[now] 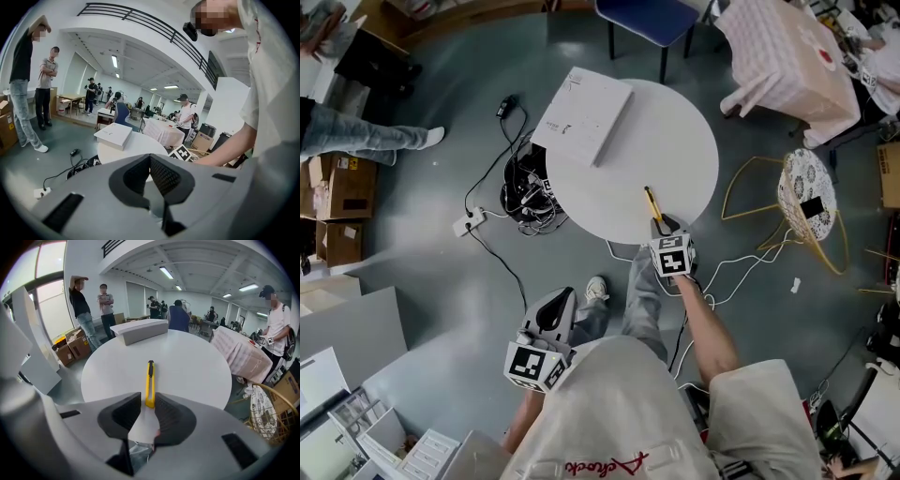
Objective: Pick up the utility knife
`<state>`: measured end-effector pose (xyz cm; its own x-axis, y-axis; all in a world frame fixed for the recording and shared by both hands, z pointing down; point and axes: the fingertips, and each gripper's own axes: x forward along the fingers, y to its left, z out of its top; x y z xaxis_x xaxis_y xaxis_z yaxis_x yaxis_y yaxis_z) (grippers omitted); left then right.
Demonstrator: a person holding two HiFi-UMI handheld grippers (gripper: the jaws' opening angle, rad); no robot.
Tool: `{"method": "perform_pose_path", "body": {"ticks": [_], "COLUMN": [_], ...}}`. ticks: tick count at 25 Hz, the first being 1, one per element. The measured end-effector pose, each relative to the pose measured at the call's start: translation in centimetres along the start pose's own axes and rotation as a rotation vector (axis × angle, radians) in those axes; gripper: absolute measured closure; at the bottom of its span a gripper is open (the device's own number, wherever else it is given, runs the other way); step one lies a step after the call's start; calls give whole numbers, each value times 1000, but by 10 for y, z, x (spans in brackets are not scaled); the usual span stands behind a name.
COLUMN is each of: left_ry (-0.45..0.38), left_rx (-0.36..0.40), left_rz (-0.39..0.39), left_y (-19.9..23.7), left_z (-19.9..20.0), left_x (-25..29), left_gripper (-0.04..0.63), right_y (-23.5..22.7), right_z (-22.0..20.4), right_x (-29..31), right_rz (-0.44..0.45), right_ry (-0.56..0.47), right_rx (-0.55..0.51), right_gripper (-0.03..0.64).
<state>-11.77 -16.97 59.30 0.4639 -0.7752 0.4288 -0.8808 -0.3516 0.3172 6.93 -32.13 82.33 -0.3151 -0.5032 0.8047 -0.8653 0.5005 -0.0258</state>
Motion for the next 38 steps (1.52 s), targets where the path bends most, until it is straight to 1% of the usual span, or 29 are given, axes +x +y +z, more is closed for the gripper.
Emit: {"method": "perform_pose_path", "body": {"ticks": [5, 7, 15, 18, 23, 27, 31, 38], "left_ry": [5, 7, 8, 2, -1, -8, -25, -89], "left_rx": [-1, 2, 4, 8, 10, 18, 30, 70], "left_rz": [4, -2, -3, -6, -17, -32, -50, -115], "left_y": [1, -1, -3, -2, 0, -1, -1, -10], "left_z": [-1, -1, -2, 2, 5, 8, 16, 43], "left_x": [-1, 0, -1, -1, 0, 5, 8, 14], "left_gripper": [583, 583, 583, 583, 583, 583, 583, 583], "right_y": [0, -2, -3, -3, 3, 6, 8, 17], "right_z": [2, 2, -1, 3, 16, 19, 29, 60], "right_x": [0, 2, 2, -2, -17, -21, -42, -114], "right_rz": [-11, -3, 3, 4, 1, 1, -14, -77], "right_ry": [-4, -9, -8, -27, -87, -100, -159, -315], "right_rx": [2, 9, 14, 27, 47, 43, 62, 102], "right_gripper": [517, 548, 551, 551, 551, 551, 551, 551]}}
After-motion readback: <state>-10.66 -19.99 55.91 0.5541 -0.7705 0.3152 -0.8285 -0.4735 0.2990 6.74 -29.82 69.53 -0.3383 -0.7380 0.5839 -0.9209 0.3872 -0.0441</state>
